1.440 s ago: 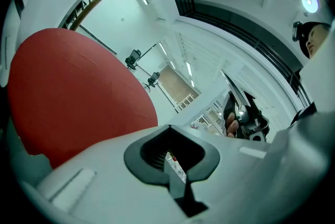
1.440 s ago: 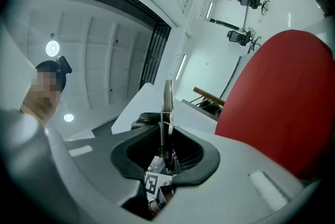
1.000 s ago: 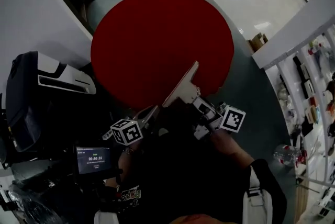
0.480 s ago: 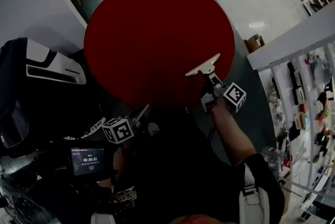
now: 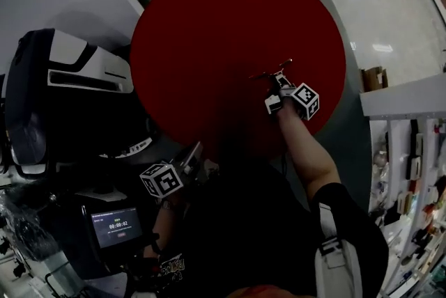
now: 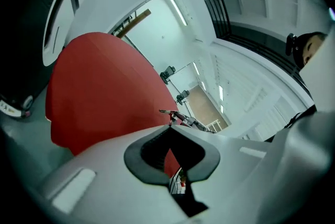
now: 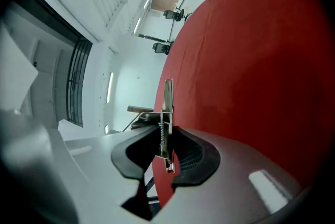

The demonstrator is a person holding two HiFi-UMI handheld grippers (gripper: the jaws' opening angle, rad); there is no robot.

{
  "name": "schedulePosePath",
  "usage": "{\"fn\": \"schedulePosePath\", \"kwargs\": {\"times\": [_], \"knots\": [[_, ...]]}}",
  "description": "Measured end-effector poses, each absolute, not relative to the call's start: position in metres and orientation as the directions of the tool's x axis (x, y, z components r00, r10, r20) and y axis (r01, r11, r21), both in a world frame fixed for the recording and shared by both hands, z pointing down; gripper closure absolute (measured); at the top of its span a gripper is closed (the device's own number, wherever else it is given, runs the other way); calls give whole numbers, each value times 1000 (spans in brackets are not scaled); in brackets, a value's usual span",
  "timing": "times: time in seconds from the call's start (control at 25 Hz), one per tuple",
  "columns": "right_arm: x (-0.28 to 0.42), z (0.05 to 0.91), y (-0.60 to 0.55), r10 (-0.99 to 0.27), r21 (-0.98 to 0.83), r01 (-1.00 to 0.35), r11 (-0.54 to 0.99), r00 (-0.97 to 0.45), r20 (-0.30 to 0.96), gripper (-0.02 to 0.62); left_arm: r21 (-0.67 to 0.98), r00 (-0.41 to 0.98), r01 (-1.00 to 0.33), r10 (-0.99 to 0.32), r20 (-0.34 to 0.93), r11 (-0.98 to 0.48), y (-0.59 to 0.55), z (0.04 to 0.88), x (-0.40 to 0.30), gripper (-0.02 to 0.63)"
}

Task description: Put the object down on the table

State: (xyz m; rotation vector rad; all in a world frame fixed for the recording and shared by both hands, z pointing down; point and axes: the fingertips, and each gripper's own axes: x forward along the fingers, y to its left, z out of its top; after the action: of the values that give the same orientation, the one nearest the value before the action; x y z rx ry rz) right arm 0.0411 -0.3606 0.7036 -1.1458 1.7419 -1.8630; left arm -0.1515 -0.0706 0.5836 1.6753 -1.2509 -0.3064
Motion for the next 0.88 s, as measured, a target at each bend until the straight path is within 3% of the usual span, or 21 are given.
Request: {"fn": "schedulePosePath", "kwargs": {"times": [0.32, 0.88], "knots": [[2, 736, -431, -658, -965, -137, -223, -709, 252, 508, 784, 245, -578, -870, 429, 224, -68, 602, -139, 591], [-8, 764, -416, -583, -917, -212, -337, -718, 380, 481, 782, 139, -560, -899, 415, 275, -57, 592, -131, 591]]}}
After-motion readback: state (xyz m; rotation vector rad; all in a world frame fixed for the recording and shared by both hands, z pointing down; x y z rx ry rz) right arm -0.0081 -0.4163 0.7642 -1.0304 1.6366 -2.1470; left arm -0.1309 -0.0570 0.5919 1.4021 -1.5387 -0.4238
